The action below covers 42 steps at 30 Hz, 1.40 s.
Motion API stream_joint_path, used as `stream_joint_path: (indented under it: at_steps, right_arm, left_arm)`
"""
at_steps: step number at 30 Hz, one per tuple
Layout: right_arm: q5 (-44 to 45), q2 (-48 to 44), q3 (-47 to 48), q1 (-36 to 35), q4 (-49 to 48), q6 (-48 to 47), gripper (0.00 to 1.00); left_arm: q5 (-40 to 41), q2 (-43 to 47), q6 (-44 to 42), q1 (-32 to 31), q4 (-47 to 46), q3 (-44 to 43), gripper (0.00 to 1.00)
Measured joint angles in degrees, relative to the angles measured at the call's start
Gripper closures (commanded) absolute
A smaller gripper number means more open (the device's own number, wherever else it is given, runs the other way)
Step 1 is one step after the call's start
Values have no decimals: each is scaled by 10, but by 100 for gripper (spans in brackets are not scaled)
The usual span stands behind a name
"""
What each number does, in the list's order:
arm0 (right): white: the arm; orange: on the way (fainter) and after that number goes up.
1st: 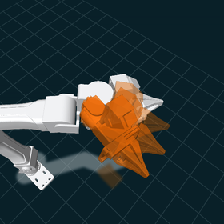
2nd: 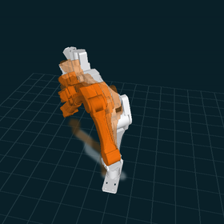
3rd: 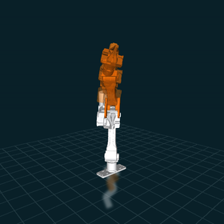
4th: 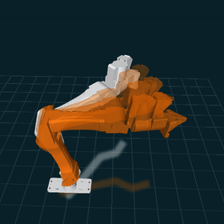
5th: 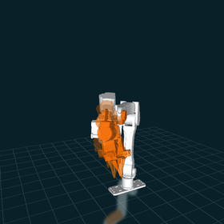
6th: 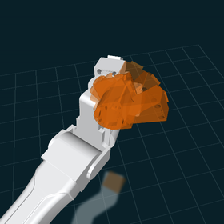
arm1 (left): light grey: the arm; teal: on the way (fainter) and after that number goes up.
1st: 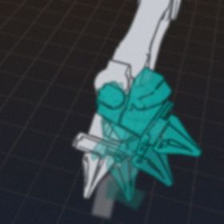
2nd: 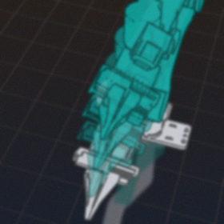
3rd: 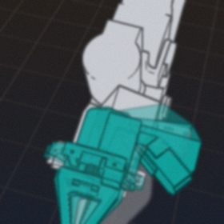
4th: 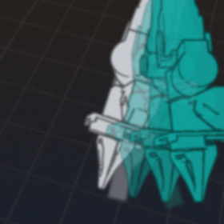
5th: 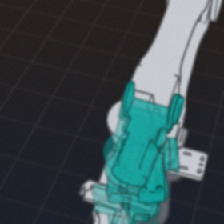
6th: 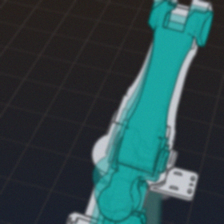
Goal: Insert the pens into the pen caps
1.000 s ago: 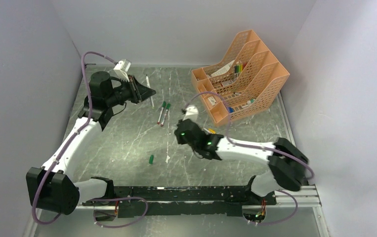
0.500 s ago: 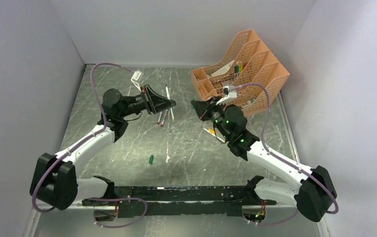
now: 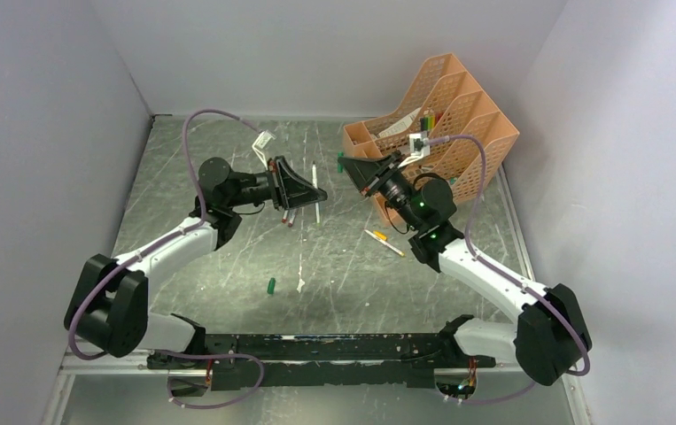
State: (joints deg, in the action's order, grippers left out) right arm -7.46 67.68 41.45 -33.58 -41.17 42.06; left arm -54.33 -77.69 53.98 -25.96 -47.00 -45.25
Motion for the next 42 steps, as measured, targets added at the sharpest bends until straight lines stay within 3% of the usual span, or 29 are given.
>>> stream_joint_path:
  at_steps: [19,42]
  right_arm:
    - [-78,65,78,26,-70,42,100]
    - [-87,78,83,27,-70,40,100]
  left_arm:
    - [-50,-77,22,-6,-22,-46,93]
    - [-60,-78,-41,-16,87,-96,93]
